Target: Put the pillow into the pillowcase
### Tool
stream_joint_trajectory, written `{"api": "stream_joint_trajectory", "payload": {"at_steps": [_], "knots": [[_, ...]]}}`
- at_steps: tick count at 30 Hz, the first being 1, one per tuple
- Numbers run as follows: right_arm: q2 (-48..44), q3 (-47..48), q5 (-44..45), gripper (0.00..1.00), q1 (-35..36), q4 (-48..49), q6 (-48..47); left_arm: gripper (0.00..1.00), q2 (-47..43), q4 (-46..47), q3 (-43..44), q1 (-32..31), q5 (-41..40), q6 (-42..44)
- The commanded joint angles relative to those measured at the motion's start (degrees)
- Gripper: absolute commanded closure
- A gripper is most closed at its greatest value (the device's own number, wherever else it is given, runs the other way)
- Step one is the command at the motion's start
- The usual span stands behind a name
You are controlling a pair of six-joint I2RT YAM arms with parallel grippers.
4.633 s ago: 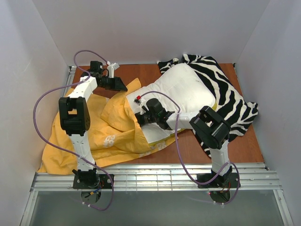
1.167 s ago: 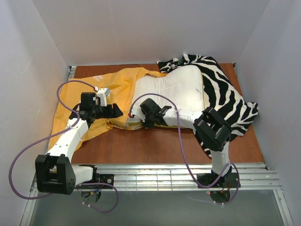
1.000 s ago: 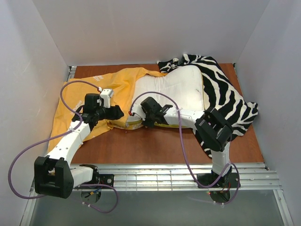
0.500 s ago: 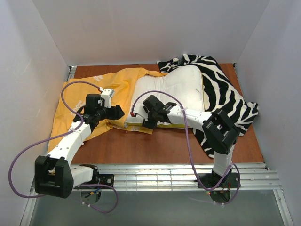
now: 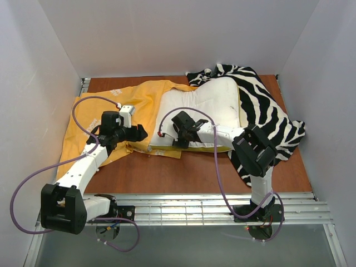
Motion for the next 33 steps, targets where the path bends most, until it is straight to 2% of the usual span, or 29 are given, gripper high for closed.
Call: {"api": "stream_joint_trajectory", "payload": {"at_steps": [1, 2, 3, 4, 11, 18, 22, 25, 26, 29, 30, 33], "knots": [[3.26, 0.56, -0.61, 0.53, -0.16, -0.84, -0.83, 0.22, -0.85, -2.11, 0.56, -0.59, -3.58, 2.78], [3.26, 1.43, -1.05, 0.67, -0.33, -0.84, -0.31, 0.24, -0.58, -2.64, 0.56, -0.85, -4.47, 3.57], [3.00, 1.79, -2.27, 0.91, -0.51, -0.92, 0.31, 0.26, -0.23, -3.00, 0.56, -1.12, -5.44, 4.98], [2.65, 2.31, -2.37, 0.99, -0.68, -1.01, 1.88, 0.26, 0.47, -3.26, 0.47, -2.16, -7.88, 5.60], [-0.95, 5.48, -11.94, 0.99, -2.00, -3.47, 5.93, 0.26, 2.93, -1.42, 2.48, -6.30, -13.62, 8.77], [-0.87, 7.50, -14.85, 0.99, -2.00, -5.23, 8.05, 0.27, 7.32, -0.01, 3.54, -11.05, -20.89, 8.59], [-1.40, 8.12, -15.90, 0.99, -2.18, -5.32, 9.63, 0.33, 10.67, -0.36, 3.89, -11.49, -25.48, 8.68], [-2.01, 8.47, -17.13, 0.99, -2.62, -5.41, 10.86, 0.50, 10.76, -1.50, 4.77, -11.58, -27.59, 8.50], [-2.10, 8.47, -17.74, 0.99, -2.79, -5.32, 11.12, 0.65, 10.24, -2.03, 5.12, -11.49, -27.59, 8.77], [-2.63, 8.65, -19.24, 0.99, -2.79, -5.41, 12.53, 0.85, 7.78, -4.04, 7.14, -11.58, -24.71, 9.38], [-2.63, 8.91, -19.68, 0.99, -2.88, -5.32, 13.31, 0.98, 7.34, -4.84, 8.02, -11.58, -22.87, 9.38], [-2.37, 10.40, -20.82, 0.99, -2.88, -5.32, 14.99, 1.00, 6.28, -7.74, 11.45, -11.58, -11.81, 10.52]]}}
